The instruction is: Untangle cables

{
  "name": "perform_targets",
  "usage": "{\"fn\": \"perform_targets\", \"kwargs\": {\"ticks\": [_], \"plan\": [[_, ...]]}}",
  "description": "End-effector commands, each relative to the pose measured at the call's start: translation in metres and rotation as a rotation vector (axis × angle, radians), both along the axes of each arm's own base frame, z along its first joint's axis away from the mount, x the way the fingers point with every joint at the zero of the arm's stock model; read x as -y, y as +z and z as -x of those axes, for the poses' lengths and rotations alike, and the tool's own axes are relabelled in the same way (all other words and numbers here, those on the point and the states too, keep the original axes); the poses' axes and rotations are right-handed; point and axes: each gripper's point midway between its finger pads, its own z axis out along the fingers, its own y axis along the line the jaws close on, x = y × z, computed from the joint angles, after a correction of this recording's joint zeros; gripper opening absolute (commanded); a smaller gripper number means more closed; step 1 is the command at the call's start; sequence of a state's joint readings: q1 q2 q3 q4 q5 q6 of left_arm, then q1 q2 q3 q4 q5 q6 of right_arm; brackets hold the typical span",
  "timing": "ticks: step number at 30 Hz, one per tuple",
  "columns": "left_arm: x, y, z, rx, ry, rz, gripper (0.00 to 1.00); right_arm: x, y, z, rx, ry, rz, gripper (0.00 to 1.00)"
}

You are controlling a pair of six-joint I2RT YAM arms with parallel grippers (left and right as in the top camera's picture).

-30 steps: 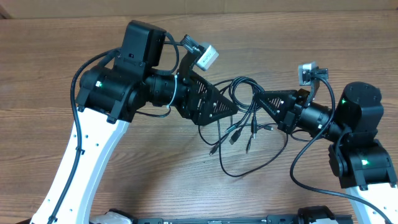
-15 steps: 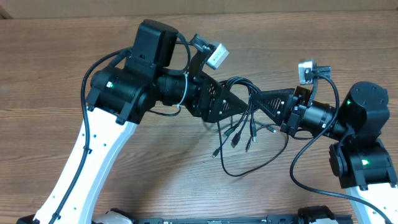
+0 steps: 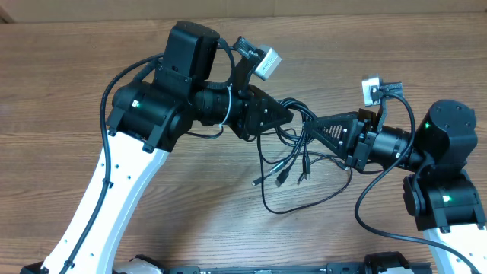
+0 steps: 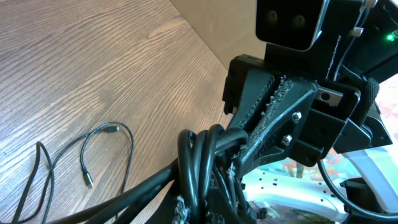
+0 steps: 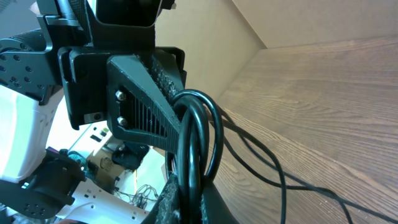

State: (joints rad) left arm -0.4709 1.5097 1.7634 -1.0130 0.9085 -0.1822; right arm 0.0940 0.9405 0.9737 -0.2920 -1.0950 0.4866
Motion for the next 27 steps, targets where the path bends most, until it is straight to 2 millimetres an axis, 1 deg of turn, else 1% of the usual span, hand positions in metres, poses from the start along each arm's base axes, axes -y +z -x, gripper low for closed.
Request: {"fn": "perform_targets", "kwargs": {"ticks": [1, 3, 4, 5, 6, 7, 10, 11, 12, 14, 15, 19, 21, 23, 25, 26, 27], "plan": [[0.002, 0.005, -0.001, 0.09, -0.037, 0.002, 0.04, -0.002, 0.006, 0.007, 0.031, 0.028, -0.002, 0.14], [0.001, 0.004, 0.0, 0.127, -0.057, -0.003, 0.04, -0.002, 0.005, 0.007, 0.057, 0.031, 0.011, 0.36], [0.001, 0.004, 0.0, 0.146, -0.069, -0.007, 0.04, -0.002, 0.004, 0.007, 0.076, 0.033, 0.021, 0.5], [0.001, 0.002, 0.001, 0.165, -0.082, -0.012, 0.04, -0.002, 0.003, 0.007, 0.094, 0.035, 0.03, 0.58], [0.0, 0.001, 0.002, 0.192, -0.099, -0.017, 0.04, -0.002, 0.002, 0.008, 0.119, 0.038, 0.04, 0.64], [-0.001, 0.0, 0.003, 0.212, -0.113, -0.022, 0.04, -0.002, 0.002, 0.008, 0.141, 0.041, 0.049, 0.66], [-0.002, -0.003, 0.006, 0.244, -0.139, -0.033, 0.04, -0.002, 0.002, 0.008, 0.209, 0.047, 0.074, 0.66], [-0.002, -0.003, 0.006, 0.242, -0.14, -0.033, 0.04, -0.002, 0.002, 0.008, 0.218, 0.048, 0.077, 0.66], [-0.002, -0.003, 0.006, 0.241, -0.14, -0.034, 0.04, -0.002, 0.002, 0.008, 0.229, 0.049, 0.081, 0.61], [-0.002, -0.003, 0.007, 0.24, -0.145, -0.03, 0.04, -0.002, 0.002, 0.008, 0.231, 0.049, 0.081, 0.47], [-0.001, -0.002, 0.008, 0.24, -0.148, -0.027, 0.04, -0.002, 0.002, 0.008, 0.231, 0.05, 0.081, 0.43], [0.002, -0.001, 0.009, 0.25, -0.154, -0.023, 0.04, -0.002, 0.002, 0.01, 0.239, 0.061, 0.08, 0.36], [0.002, 0.0, 0.008, 0.255, -0.153, -0.02, 0.04, -0.004, 0.004, 0.016, 0.281, 0.099, 0.082, 0.31], [0.002, 0.0, 0.008, 0.255, -0.151, -0.018, 0.04, -0.005, 0.004, 0.018, 0.292, 0.115, 0.08, 0.23], [0.002, 0.001, 0.007, 0.255, -0.147, -0.017, 0.04, -0.005, 0.004, 0.018, 0.29, 0.115, 0.08, 0.08], [0.003, 0.001, 0.006, 0.258, -0.146, -0.016, 0.04, -0.005, 0.003, 0.018, 0.288, 0.115, 0.08, 0.04], [0.003, 0.002, 0.006, 0.261, -0.145, -0.015, 0.04, -0.005, 0.003, 0.018, 0.285, 0.115, 0.08, 0.04]]}}
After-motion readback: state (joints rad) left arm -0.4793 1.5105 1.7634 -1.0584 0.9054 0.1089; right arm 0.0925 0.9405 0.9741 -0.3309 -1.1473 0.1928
